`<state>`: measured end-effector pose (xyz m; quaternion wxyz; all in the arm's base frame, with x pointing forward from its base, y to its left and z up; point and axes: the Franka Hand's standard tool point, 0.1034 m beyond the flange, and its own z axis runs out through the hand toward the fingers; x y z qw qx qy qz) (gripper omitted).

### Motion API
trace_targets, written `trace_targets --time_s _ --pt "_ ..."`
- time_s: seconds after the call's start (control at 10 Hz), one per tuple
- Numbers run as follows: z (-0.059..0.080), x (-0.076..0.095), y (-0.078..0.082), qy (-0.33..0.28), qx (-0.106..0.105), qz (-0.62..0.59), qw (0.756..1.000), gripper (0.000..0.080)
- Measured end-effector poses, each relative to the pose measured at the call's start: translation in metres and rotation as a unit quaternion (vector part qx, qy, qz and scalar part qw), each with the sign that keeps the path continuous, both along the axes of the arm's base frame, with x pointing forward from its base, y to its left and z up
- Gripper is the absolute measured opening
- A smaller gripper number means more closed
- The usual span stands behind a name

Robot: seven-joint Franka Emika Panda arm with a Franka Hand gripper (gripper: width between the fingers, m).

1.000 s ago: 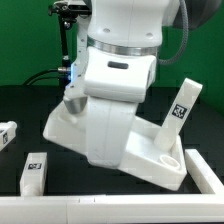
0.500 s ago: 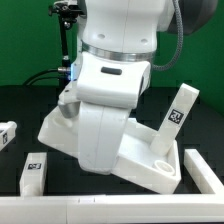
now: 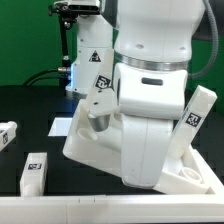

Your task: Assemble desk

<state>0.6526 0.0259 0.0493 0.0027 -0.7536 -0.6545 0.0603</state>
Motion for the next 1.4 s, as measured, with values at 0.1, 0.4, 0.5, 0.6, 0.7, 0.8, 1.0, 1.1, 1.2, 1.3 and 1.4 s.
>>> trace_targets --time_s 0.1,0.4,0.5,0.6,0.7,0.8,1.0,1.1,1.2,1.3,1.4 --pt "-0.005 -0.001 -0.003 0.003 -0.001 -0.002 1.000 0.0057" --pt "-0.017 0.001 -0.005 0.006 -0.017 -0.002 1.000 0.0058" --pt "-0.017 0.003 -0.005 0.006 -0.021 -0.001 1.000 0.0058" --pt "-0.017 0.003 -0.006 0.008 -0.028 -0.001 1.000 0.0058" --pt "-0.017 0.002 -0.006 0.009 -0.030 0.000 1.000 0.0058" --pt "-0.017 0.002 -0.007 0.009 -0.030 0.000 1.000 0.0058" --pt "-0.016 0.003 -0.008 0.007 -0.030 -0.003 1.000 0.0252" --pt "-0.016 0.003 -0.009 0.007 -0.030 -0.003 1.000 0.0252" --pt "-0.015 0.004 -0.009 0.006 -0.031 -0.004 0.999 0.0452" --pt "0.001 0.007 -0.011 -0.004 -0.040 -0.003 0.999 0.0584" --pt "0.022 0.006 -0.013 -0.006 -0.044 -0.019 0.999 0.0584"
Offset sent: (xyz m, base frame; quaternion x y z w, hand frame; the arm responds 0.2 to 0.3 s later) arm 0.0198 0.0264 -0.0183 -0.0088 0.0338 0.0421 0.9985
